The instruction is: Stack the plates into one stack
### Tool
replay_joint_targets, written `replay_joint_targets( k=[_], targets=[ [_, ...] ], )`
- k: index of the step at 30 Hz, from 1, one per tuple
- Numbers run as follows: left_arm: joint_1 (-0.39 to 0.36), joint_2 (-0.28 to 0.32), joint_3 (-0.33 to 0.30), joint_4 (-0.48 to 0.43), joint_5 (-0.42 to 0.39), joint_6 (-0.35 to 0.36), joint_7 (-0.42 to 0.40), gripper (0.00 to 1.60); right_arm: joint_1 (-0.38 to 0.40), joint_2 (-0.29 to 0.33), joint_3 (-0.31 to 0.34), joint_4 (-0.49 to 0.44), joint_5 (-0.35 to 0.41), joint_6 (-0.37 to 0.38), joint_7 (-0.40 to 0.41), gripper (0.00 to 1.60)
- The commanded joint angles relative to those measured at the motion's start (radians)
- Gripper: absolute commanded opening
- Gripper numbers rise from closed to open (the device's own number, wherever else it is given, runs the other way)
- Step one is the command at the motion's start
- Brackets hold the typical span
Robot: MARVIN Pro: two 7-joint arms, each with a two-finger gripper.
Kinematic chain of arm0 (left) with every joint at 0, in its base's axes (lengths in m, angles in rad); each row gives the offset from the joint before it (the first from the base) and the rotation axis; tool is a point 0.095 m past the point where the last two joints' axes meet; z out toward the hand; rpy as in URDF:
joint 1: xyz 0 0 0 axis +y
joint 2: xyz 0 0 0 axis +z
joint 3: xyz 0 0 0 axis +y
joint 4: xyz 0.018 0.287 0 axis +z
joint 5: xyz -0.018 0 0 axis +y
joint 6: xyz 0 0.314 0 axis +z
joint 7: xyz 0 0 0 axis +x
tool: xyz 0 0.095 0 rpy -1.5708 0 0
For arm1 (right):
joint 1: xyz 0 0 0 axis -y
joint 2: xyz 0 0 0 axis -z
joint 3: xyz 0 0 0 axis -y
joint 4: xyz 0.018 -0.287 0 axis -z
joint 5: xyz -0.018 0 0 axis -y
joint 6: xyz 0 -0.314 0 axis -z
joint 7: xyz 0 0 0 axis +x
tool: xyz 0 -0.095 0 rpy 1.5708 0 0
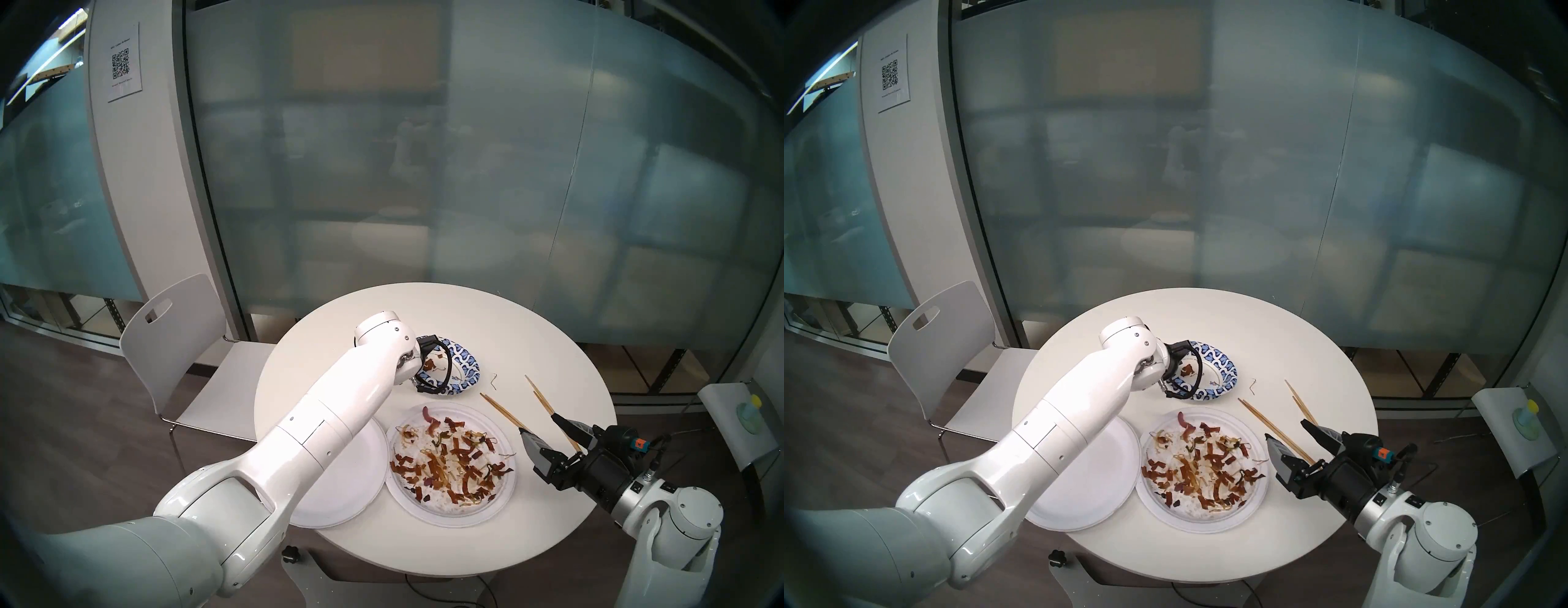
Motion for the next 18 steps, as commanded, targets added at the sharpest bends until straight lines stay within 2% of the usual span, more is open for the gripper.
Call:
replay_joint_targets(
  k=[1,2,3,5,13,18],
  targets=[
    [-0.030,-0.003,-0.011,-0.007,0.002,-0.001,-0.002,0.77,0.004,0.002,-0.003,-0.018,0.006,0.000,-0.002,1.60],
    [-0.030,-0.001,-0.013,-0.011,0.001,0.001,0.000,0.90,0.004,0.002,-0.003,-0.018,0.006,0.000,-0.002,1.60],
    [-0.028,0.003,-0.020,-0.022,-0.002,0.007,0.005,1.27,0.004,0.002,-0.003,-0.018,0.006,-0.001,-0.002,1.60],
    [-0.028,0.008,-0.026,-0.030,-0.005,0.014,0.012,1.47,0.004,0.002,-0.003,-0.018,0.006,-0.001,-0.002,1.60],
    [-0.013,0.030,-0.042,-0.045,-0.020,0.045,0.031,1.54,0.004,0.002,-0.003,-0.018,0.006,0.000,-0.002,1.60],
    [-0.008,0.033,-0.048,-0.048,-0.028,0.044,0.031,1.52,0.004,0.002,-0.003,-0.018,0.006,0.000,-0.003,1.60]
  ],
)
